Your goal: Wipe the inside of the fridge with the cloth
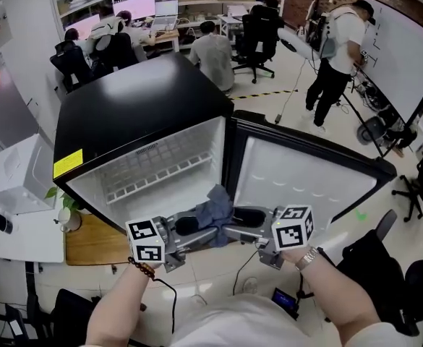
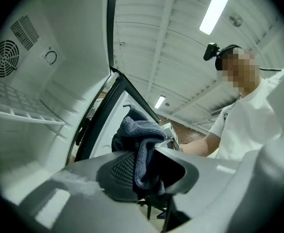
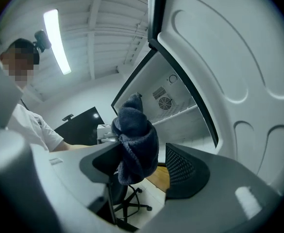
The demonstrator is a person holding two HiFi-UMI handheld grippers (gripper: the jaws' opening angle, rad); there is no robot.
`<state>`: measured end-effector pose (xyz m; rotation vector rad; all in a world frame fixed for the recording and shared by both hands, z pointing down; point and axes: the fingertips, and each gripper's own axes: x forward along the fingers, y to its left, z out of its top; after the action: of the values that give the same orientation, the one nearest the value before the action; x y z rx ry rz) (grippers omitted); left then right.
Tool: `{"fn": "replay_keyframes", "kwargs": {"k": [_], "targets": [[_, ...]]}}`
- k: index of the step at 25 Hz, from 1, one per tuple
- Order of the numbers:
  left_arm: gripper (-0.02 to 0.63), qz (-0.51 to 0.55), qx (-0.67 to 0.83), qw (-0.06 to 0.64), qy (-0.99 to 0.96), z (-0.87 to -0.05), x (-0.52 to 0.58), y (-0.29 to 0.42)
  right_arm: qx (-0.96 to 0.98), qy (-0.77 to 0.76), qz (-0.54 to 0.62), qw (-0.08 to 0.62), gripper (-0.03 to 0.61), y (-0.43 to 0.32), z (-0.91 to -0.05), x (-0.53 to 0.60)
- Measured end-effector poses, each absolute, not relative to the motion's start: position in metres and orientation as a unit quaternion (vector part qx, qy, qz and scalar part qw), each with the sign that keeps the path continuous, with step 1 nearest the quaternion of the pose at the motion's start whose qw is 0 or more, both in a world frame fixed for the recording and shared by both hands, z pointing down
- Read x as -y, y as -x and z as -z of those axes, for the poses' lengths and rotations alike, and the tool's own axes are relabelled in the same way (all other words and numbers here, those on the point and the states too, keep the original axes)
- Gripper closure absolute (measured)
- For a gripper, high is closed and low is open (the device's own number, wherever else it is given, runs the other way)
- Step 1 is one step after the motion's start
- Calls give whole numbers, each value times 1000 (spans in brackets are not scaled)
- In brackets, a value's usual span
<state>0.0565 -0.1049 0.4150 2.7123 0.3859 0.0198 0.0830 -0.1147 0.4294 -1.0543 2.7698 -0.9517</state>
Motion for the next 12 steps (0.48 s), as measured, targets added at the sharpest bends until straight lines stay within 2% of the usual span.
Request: {"fn": "replay_keyframes", "kwargs": {"k": [7, 10, 12], "targets": [[507, -10, -209, 218, -953, -407, 85, -59, -900, 286, 320, 79, 293, -74, -411, 94], [508, -11, -226, 220, -949, -406, 79, -62, -903, 282, 312, 86, 295, -72, -406, 88], [507, -12, -232, 220, -948, -406, 77, -64, -902, 292, 306, 85, 328, -76, -406, 86]]}}
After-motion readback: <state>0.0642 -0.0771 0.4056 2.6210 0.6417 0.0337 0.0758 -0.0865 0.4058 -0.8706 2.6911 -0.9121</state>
